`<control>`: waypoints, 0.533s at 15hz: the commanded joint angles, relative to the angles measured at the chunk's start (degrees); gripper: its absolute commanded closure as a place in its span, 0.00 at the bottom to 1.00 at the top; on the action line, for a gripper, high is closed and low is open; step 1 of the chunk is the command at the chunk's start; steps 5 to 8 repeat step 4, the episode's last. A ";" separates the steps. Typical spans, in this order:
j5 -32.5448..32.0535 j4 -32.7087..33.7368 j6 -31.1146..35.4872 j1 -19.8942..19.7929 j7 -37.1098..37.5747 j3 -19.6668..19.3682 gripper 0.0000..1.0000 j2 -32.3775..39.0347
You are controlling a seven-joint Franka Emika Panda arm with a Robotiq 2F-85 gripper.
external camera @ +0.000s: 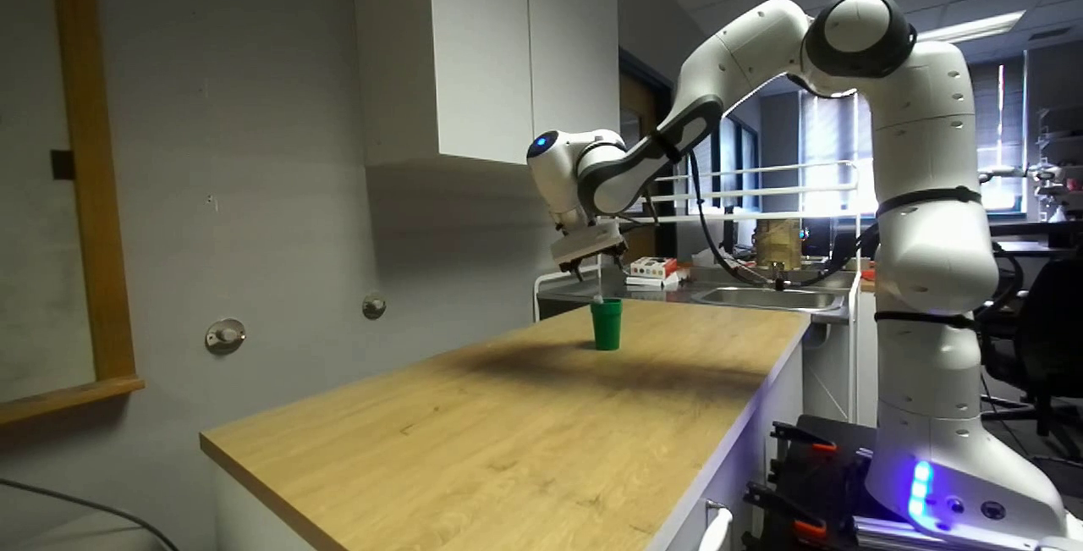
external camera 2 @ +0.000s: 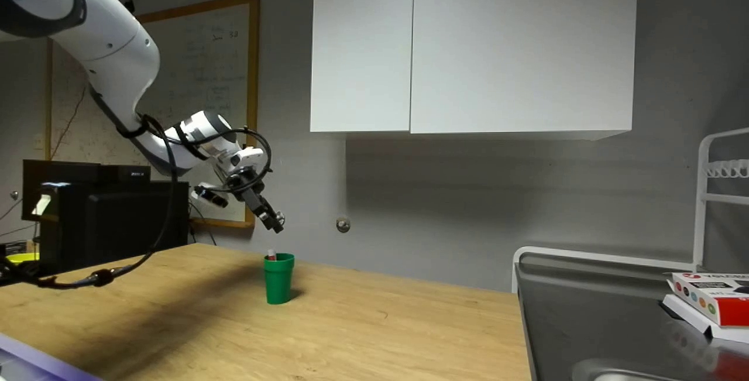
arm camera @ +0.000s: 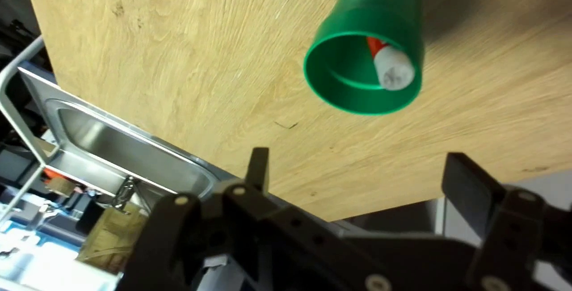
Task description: Put the marker in the cup
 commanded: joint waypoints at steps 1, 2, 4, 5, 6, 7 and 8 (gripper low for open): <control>5.56 -3.36 4.49 0.68 -10.94 0.40 0.00 -5.14; 7.15 -3.97 5.41 0.92 -14.07 0.51 0.00 -6.27; 10.53 -5.48 6.95 1.32 -20.69 0.79 0.00 -8.72; 10.53 -5.48 6.95 1.32 -20.69 0.79 0.00 -8.72; 10.53 -5.48 6.95 1.32 -20.69 0.79 0.00 -8.72; 10.53 -5.48 6.95 1.32 -20.69 0.79 0.00 -8.72; 10.53 -5.48 6.95 1.32 -20.69 0.79 0.00 -8.72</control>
